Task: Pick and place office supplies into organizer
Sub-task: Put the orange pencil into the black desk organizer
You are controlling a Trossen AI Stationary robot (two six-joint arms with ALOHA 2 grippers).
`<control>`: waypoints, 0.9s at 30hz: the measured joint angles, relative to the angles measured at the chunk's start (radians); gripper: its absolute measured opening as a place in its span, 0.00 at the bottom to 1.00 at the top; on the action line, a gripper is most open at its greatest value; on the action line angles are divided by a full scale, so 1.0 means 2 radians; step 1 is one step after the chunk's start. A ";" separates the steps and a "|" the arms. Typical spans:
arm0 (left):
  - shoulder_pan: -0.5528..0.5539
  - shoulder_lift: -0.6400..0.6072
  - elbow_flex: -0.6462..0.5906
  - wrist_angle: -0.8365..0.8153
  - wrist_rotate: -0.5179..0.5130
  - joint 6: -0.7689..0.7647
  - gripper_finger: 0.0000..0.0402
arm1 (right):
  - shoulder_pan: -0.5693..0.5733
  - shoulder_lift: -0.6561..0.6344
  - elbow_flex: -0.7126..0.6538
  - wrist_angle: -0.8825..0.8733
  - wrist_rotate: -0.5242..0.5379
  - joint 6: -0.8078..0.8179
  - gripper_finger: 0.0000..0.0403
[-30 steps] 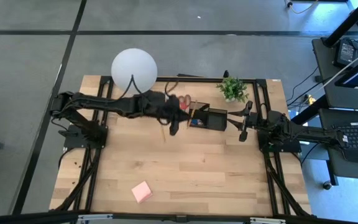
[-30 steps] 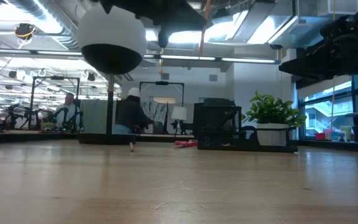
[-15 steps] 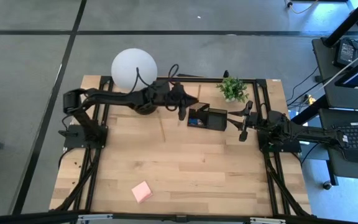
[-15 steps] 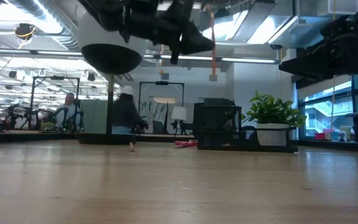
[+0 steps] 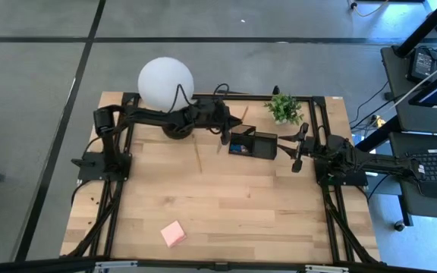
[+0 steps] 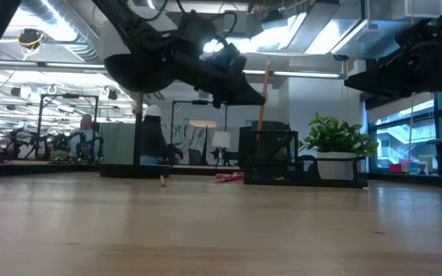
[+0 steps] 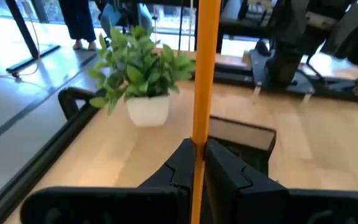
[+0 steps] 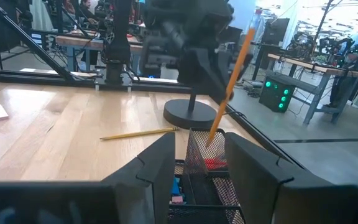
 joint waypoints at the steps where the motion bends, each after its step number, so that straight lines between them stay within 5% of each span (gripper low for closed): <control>1: 0.000 0.004 0.000 0.000 0.000 0.003 0.05 | 0.000 0.000 0.000 0.000 0.000 0.000 0.36; 27: 0.000 0.046 0.000 -0.032 0.002 0.016 0.05 | 0.000 0.000 0.000 -0.004 0.001 -0.002 0.36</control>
